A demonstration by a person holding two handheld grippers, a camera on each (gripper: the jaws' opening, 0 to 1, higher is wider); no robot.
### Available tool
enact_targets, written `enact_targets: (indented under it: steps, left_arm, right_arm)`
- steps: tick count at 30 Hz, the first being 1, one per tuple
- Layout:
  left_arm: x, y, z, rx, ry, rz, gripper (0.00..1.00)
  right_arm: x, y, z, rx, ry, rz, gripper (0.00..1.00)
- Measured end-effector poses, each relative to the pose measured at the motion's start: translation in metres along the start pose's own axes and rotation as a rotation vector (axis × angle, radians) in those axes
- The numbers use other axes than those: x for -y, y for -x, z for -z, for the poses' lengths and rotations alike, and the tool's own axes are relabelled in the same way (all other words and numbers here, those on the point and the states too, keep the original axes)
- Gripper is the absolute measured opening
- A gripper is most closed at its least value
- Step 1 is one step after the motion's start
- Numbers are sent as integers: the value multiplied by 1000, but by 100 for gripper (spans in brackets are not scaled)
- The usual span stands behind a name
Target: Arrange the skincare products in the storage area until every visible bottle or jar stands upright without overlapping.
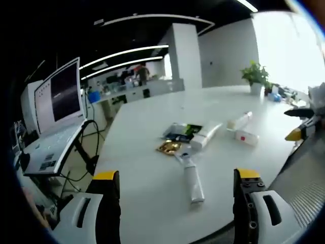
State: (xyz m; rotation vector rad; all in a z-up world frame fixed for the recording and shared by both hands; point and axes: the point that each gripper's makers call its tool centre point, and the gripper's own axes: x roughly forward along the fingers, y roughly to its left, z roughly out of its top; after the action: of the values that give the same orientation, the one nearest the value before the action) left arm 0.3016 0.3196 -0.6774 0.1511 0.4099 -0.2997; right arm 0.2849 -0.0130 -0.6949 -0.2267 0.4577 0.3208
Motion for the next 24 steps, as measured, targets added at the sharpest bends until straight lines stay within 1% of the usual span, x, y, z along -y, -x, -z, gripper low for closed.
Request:
enact_targets:
  steps: [13,24]
  left_arm:
    - [-2,0,0,6,-5,-6,90]
    - [-3,-1,4,-14,-10,-16,90]
  right_arm:
    - [-1,0,1,-4,6,-7,99]
    - [0,-1,3,-11,3,-6,99]
